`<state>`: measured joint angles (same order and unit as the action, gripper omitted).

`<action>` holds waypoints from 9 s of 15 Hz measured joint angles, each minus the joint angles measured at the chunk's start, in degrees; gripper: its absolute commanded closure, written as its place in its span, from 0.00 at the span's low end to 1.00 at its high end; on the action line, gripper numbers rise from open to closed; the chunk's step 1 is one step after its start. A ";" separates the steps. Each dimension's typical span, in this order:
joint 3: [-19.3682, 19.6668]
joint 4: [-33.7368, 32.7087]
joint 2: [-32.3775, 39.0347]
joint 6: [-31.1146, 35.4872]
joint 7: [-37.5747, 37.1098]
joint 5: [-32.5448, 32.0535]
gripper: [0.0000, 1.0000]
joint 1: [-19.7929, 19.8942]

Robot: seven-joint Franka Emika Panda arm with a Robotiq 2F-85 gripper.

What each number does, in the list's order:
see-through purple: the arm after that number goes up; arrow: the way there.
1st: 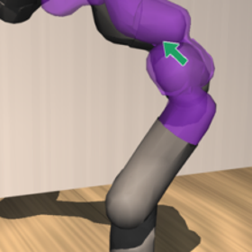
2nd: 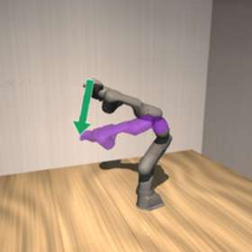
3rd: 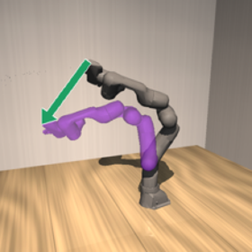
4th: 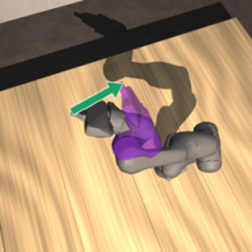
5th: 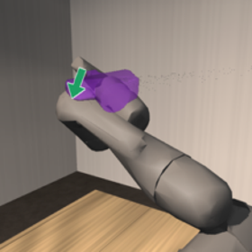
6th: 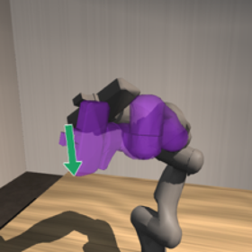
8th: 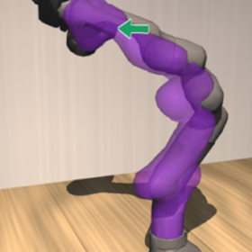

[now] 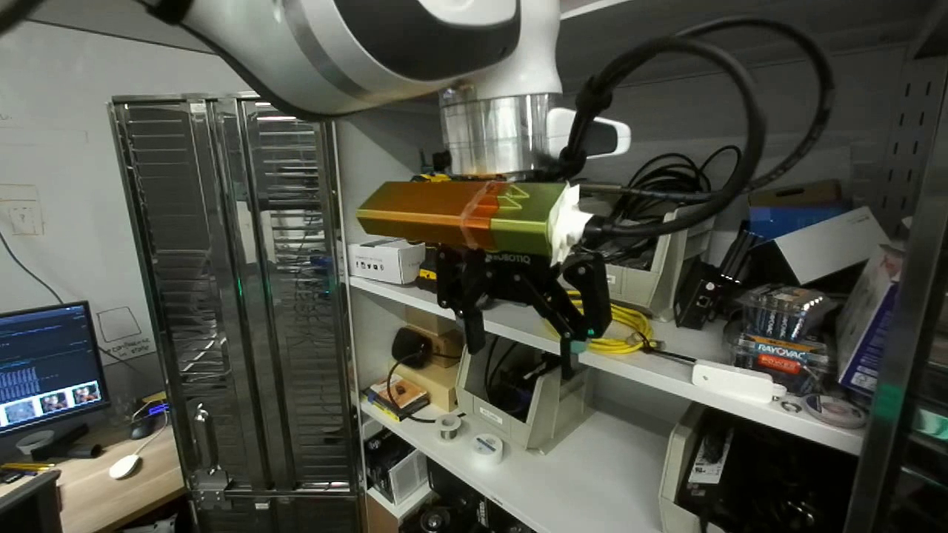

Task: Put the yellow cable inside the tool box

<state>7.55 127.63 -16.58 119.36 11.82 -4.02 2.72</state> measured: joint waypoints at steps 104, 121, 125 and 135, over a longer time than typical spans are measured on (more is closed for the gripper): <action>2.29 -40.73 40.80 33.11 -108.35 -94.02 0.03 -7.53; -5.01 -12.08 18.50 42.80 -69.44 -45.26 0.00 -1.42; -6.29 -4.66 9.82 27.91 -51.94 -28.15 0.00 -2.94; 1.63 -21.14 -1.09 -20.91 -8.92 -3.79 0.00 -4.18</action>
<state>9.18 106.49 -17.66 98.45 2.90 -7.81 -1.47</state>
